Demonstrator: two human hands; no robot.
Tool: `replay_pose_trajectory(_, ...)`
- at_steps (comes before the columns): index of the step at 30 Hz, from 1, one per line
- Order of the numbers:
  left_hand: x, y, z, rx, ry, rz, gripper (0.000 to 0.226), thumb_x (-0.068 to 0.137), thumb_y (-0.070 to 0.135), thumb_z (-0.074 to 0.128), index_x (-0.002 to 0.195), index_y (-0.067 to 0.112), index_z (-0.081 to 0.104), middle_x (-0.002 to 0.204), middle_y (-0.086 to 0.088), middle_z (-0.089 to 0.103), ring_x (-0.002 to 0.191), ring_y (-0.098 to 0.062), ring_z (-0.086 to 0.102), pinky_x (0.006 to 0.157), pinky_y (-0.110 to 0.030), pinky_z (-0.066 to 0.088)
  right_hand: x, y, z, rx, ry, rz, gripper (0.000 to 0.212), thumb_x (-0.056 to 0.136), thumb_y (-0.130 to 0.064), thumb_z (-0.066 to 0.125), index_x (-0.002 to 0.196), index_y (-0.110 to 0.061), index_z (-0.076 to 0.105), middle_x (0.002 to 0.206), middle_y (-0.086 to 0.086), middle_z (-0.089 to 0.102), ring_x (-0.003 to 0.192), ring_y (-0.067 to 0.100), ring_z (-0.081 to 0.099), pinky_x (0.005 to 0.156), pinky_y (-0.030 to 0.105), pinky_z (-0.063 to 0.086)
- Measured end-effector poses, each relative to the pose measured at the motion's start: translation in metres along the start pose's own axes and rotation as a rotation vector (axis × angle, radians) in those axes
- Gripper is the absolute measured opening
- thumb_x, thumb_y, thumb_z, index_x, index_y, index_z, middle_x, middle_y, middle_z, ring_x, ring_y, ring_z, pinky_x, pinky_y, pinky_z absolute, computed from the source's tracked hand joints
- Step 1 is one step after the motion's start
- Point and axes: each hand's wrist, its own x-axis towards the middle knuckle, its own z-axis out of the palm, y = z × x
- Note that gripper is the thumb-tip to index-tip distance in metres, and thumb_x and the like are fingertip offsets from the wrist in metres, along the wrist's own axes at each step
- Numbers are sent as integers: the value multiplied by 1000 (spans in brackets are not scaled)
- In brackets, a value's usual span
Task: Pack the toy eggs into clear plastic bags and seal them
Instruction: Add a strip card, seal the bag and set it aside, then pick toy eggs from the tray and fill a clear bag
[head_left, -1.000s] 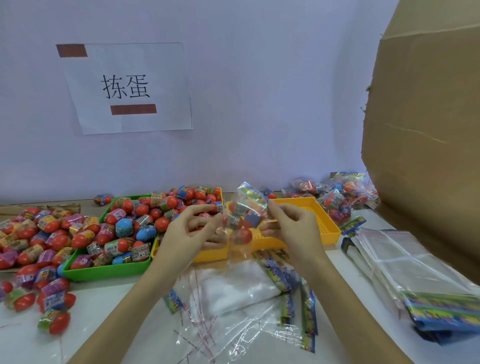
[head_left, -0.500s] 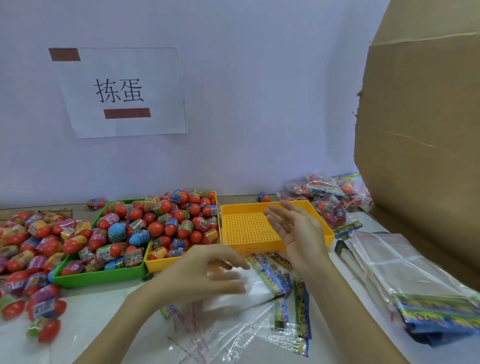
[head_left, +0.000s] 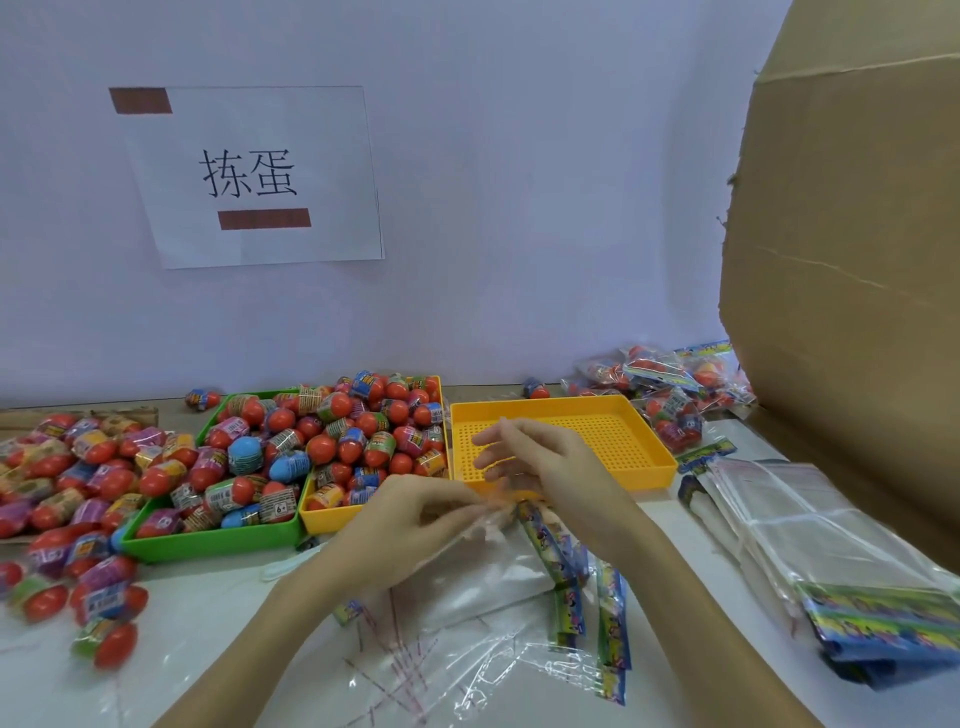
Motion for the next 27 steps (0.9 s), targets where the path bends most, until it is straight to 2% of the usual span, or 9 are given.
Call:
replay_pose_trajectory(2, 1, 1, -5, -221, 18, -72, 21, 103, 35, 65, 105, 23, 82, 95, -1, 81, 89, -20, 78, 79, -36, 64, -2, -1, 0, -62, -152, -50, 32, 105, -41, 60, 119, -17, 76, 111, 6, 78, 104, 23, 73, 94, 32, 59)
replay_pose_trajectory(5, 2, 0, -16, -516, 62, -179, 26, 97, 39, 72, 104, 16, 82, 99, -15, 80, 94, -34, 79, 83, -37, 65, -3, 1, -3, -183, -210, -74, 26, 98, -34, 75, 123, -27, 74, 112, 1, 78, 103, 21, 75, 92, 33, 60)
replay_pose_trajectory(9, 8, 1, -21, -939, 292, -397, 40, 92, 45, 71, 103, 9, 85, 115, -23, 78, 100, -37, 79, 76, -34, 66, -1, 7, -1, -224, -24, -63, 13, 99, -19, 74, 110, -22, 79, 101, 0, 78, 90, 14, 74, 76, 28, 60)
replay_pose_trajectory(13, 5, -4, -28, -1376, 274, -296, 86, 99, 79, 37, 116, 7, 81, 135, -28, 68, 127, -45, 66, 107, -52, 56, 3, 9, -3, -129, 167, -17, 14, 99, -12, 72, 108, -21, 77, 100, 10, 74, 76, 10, 72, 73, 26, 61)
replay_pose_trajectory(15, 3, -2, -29, -1393, 242, -248, 96, 93, 84, 41, 131, 1, 70, 139, -28, 66, 132, -42, 64, 115, -53, 50, 4, 10, -3, -87, 215, 21, 16, 99, -10, 71, 112, -19, 73, 98, 13, 71, 71, 9, 71, 75, 28, 61)
replay_pose_trajectory(17, 5, 4, -25, -1243, 282, -243, 84, 93, 71, 52, 137, 0, 61, 136, -23, 69, 128, -36, 68, 109, -45, 55, 4, 10, -2, -69, 251, 61, 22, 99, -9, 70, 119, -18, 69, 100, 12, 72, 73, 9, 72, 76, 28, 63)
replay_pose_trajectory(21, 6, 10, -12, -792, 604, -211, 36, 87, 25, 77, 115, 3, 75, 109, -19, 80, 103, -32, 79, 87, -34, 66, 2, 7, -2, -72, 188, 55, 34, 99, -17, 72, 132, -24, 62, 106, 11, 74, 83, 17, 75, 75, 30, 62)
replay_pose_trajectory(24, 4, 10, -10, -746, 661, -216, 28, 83, 27, 82, 100, 4, 79, 93, -18, 81, 85, -31, 79, 81, -37, 67, 0, 2, 3, -22, 109, -32, 33, 101, -34, 67, 133, -28, 62, 104, 5, 76, 89, 16, 75, 72, 26, 59)
replay_pose_trajectory(27, 3, 11, -9, -648, 665, -185, 30, 80, 30, 87, 88, 3, 77, 81, -16, 79, 72, -29, 78, 68, -27, 63, 1, 3, 9, -167, 225, -162, 40, 101, -40, 65, 141, -35, 59, 125, -1, 66, 112, 16, 68, 81, 24, 58)
